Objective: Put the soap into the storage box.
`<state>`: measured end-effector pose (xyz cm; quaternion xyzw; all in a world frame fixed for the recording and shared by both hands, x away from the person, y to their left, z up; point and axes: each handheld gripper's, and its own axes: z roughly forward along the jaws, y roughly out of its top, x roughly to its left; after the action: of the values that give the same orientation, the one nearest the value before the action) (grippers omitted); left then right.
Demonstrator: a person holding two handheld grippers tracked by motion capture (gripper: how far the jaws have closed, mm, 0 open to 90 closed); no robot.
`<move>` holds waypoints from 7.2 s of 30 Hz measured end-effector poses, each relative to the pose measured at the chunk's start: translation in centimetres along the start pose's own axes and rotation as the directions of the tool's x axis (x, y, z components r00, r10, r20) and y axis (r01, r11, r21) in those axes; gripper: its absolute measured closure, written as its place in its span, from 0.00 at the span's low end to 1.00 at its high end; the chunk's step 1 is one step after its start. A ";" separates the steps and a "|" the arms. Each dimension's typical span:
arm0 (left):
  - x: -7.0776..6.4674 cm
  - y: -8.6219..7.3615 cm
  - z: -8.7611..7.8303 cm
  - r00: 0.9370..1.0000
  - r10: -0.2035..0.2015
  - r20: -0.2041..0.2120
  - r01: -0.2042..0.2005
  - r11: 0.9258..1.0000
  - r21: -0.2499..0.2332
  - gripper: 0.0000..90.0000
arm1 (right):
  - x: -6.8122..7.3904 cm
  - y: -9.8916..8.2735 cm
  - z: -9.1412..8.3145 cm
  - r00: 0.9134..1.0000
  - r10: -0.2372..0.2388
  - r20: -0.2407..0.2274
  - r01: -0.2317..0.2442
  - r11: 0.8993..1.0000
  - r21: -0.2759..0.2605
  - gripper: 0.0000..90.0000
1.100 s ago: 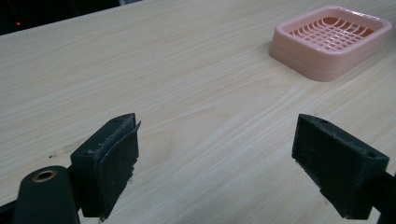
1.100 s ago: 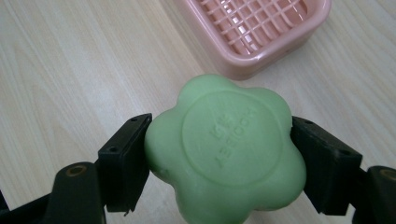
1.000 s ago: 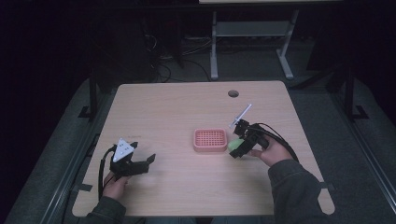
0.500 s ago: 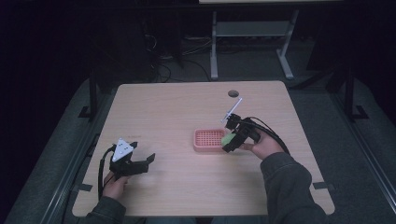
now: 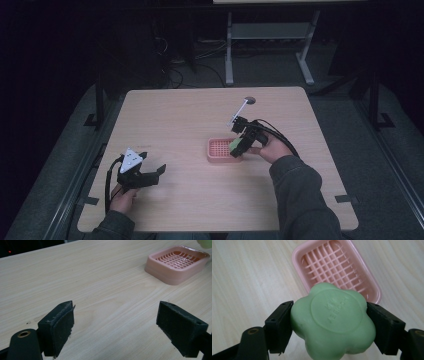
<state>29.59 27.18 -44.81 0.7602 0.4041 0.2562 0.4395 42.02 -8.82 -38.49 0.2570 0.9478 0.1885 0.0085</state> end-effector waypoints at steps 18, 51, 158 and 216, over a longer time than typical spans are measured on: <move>0.1 0.0 0.0 1.000 -0.009 0.001 0.009 1.000 -0.006 0.16 | -0.7 3.7 3.3 1.000 -0.014 -0.023 0.015 1.000 0.025 0.29; 0.0 0.0 0.0 1.000 -0.008 0.004 0.008 1.000 -0.011 0.16 | -0.5 4.0 4.9 0.999 -0.036 0.002 0.036 0.998 0.043 0.29; -0.3 0.0 0.0 1.000 0.012 0.009 -0.012 1.000 -0.001 0.16 | -1.5 -2.1 -0.2 0.992 0.128 0.003 -0.127 0.988 -0.089 0.23; -0.4 -0.1 0.0 1.000 0.018 0.009 -0.018 1.000 0.005 0.16 | -0.9 -8.8 -1.6 0.982 0.190 0.019 -0.187 0.977 -0.097 0.22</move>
<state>29.40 26.88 -44.92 0.7660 0.3958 0.2556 0.4373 38.33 -16.88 -40.25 0.3476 0.9089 0.2297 0.0159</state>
